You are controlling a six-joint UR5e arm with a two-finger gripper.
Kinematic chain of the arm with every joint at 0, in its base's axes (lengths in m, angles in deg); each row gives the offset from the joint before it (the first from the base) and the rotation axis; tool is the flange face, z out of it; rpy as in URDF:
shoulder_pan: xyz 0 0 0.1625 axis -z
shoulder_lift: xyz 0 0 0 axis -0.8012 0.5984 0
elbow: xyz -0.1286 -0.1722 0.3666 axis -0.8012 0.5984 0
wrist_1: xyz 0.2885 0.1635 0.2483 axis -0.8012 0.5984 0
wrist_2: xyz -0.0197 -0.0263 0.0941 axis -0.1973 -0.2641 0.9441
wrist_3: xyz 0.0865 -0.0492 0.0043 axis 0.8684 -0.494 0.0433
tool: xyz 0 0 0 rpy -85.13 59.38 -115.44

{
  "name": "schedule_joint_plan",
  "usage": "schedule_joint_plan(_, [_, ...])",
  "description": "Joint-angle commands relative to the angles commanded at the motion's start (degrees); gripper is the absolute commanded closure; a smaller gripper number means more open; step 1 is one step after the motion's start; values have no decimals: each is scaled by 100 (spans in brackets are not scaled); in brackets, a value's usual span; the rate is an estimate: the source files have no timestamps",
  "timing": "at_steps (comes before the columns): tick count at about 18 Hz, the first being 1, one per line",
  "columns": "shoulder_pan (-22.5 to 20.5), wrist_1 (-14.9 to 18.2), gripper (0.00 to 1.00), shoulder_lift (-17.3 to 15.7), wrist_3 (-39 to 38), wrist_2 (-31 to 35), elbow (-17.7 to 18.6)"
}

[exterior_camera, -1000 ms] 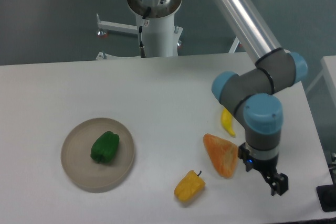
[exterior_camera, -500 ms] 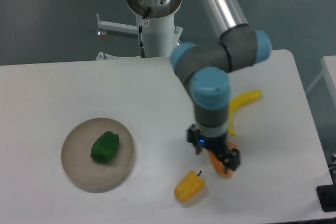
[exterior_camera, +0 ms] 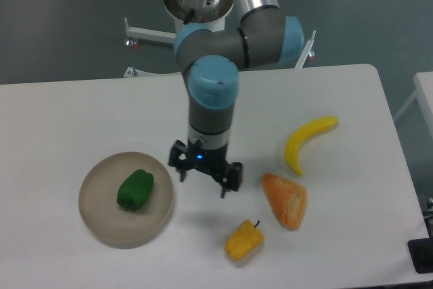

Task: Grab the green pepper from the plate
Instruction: 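Lower the open gripper over the green pepper on the plate, then close the gripper around the green pepper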

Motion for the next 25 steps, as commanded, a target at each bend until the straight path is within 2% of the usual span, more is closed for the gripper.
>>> schedule_joint_plan(1, [88,-159,0,0,-1,0,106])
schedule_joint_plan(6, [238,-213,0,-88,52,0,449])
schedule_joint_plan(17, [554,-239,0,9,377,0,502])
schedule_joint_plan(25, [590,-239,0,167,500,26,502])
